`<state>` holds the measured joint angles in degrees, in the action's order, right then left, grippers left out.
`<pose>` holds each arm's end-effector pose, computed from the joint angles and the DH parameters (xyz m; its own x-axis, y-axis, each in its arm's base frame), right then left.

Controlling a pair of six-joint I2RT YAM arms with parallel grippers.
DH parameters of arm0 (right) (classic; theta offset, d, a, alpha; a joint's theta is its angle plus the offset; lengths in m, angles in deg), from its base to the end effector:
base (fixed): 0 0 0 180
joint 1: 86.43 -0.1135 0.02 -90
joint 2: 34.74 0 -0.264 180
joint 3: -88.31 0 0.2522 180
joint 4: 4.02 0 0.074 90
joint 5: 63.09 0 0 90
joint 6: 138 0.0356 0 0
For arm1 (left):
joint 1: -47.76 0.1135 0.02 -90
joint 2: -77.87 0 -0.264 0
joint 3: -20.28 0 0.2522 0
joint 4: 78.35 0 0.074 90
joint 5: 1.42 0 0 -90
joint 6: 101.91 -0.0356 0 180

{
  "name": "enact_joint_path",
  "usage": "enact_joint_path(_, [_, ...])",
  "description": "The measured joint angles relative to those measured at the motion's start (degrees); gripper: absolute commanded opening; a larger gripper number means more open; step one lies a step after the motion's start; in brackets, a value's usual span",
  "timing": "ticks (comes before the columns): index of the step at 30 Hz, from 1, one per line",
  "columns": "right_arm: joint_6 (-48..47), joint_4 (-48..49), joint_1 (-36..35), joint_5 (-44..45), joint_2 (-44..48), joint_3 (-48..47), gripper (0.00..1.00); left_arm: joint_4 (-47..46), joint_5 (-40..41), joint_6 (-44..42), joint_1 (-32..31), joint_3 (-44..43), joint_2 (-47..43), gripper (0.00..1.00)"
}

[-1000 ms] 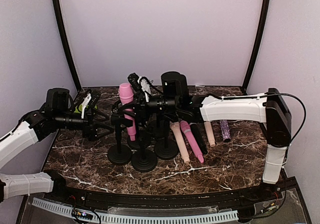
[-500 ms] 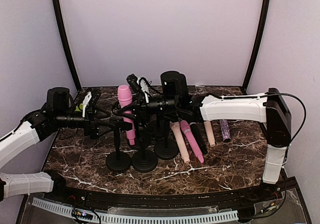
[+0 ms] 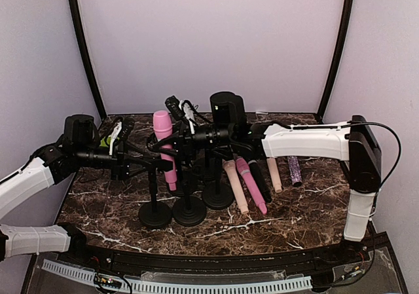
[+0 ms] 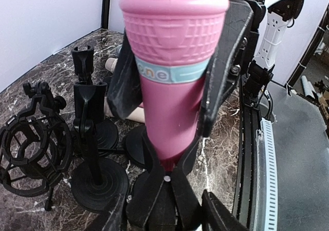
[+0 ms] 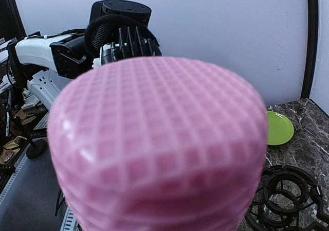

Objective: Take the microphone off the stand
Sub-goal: Open the clamp for the microphone stand, then remove the microphone from the microphone stand.

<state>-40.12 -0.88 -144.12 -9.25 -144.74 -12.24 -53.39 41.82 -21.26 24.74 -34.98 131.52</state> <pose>0.2288 0.4010 0.3089 -0.1947 -0.1008 -0.9757 -0.9784 -0.0508 0.2005 0.1794 -0.1044 0.2942 -0.2164 0.2129 -0.9528 0.9310 0.3389 -0.1357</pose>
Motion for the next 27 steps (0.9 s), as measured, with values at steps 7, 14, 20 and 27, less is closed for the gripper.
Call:
enact_joint_path(7, [1.0,-0.3,0.0,-0.1,0.0,0.0,0.1,-0.1,-0.1,-0.8,0.0,0.0,0.0,0.21])
enact_joint_path(14, [2.3,0.5,0.1,0.1,0.0,0.0,0.1,0.0,0.1,-0.9,0.0,0.0,-0.1,0.06])
enact_joint_path(20, [4.1,4.1,0.6,2.0,0.0,1.5,0.1,0.0,0.9,-0.9,0.0,0.1,-0.3,0.03])
enact_joint_path(27, [6.0,4.9,1.2,6.0,1.3,3.4,0.09,0.8,3.7,-0.9,0.0,0.1,-0.5,0.0])
